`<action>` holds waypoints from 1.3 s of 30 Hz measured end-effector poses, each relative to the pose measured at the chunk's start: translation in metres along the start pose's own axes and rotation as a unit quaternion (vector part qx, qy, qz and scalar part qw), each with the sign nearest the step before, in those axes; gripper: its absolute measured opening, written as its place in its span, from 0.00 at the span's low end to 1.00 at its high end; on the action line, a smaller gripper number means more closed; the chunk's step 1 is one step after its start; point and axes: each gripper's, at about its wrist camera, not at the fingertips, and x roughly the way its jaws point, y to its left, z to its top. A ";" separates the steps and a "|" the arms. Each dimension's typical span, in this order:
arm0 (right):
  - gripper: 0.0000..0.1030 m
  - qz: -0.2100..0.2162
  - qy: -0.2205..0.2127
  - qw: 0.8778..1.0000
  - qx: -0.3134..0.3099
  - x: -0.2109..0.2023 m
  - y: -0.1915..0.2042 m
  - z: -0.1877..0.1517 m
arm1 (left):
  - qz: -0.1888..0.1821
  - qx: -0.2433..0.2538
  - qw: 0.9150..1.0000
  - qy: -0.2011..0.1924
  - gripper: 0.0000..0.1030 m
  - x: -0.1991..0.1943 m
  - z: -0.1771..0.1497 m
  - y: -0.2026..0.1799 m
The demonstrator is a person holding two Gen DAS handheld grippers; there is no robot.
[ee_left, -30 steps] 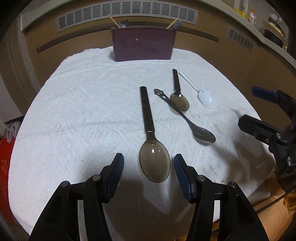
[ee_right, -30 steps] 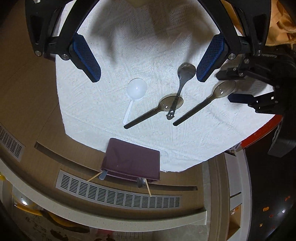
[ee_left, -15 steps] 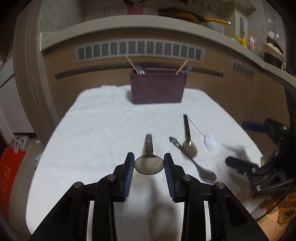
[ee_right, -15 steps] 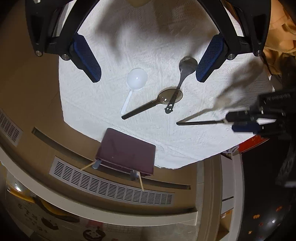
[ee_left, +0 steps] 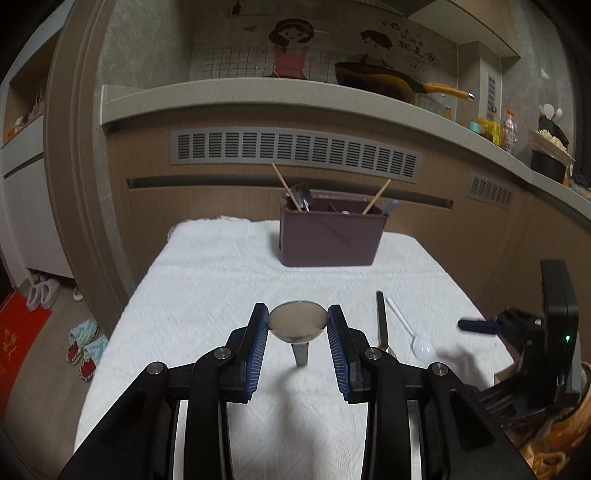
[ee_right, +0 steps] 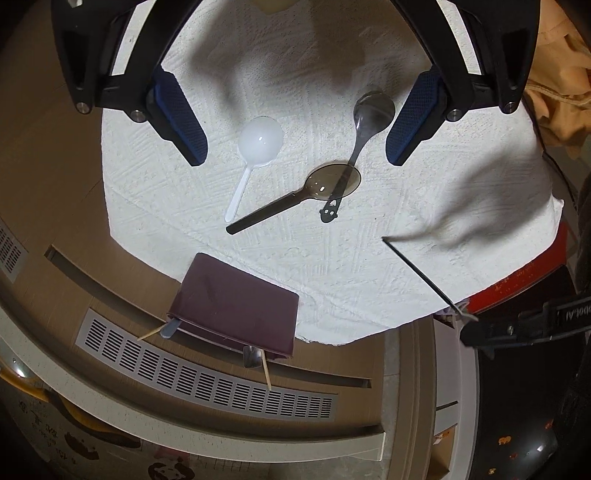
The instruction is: Organize utensils
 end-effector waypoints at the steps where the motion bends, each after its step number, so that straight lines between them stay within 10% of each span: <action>1: 0.74 0.015 0.006 1.000 0.007 0.003 -0.001 0.001 | 0.004 -0.001 1.000 -0.002 0.33 0.001 0.004 0.000; 4: 0.52 0.049 0.023 0.998 0.012 0.014 0.001 0.006 | 0.008 -0.009 1.000 -0.010 0.33 0.001 0.014 0.004; 17: 0.35 -0.044 0.014 0.989 -0.141 0.059 0.057 -0.001 | -0.001 -0.033 0.999 -0.007 0.33 0.008 0.017 0.016; 21: 0.06 -0.041 0.023 0.991 -0.126 0.057 0.046 -0.003 | -0.003 -0.038 0.999 -0.001 0.33 0.010 0.015 0.020; 30: 0.05 0.029 -0.029 0.999 0.028 0.003 -0.036 0.028 | -0.009 -0.035 0.999 -0.001 0.33 0.007 0.015 0.016; 39: 0.22 -0.024 0.000 0.999 -0.041 0.042 -0.027 0.012 | -0.007 -0.031 0.999 0.008 0.33 0.011 0.015 0.016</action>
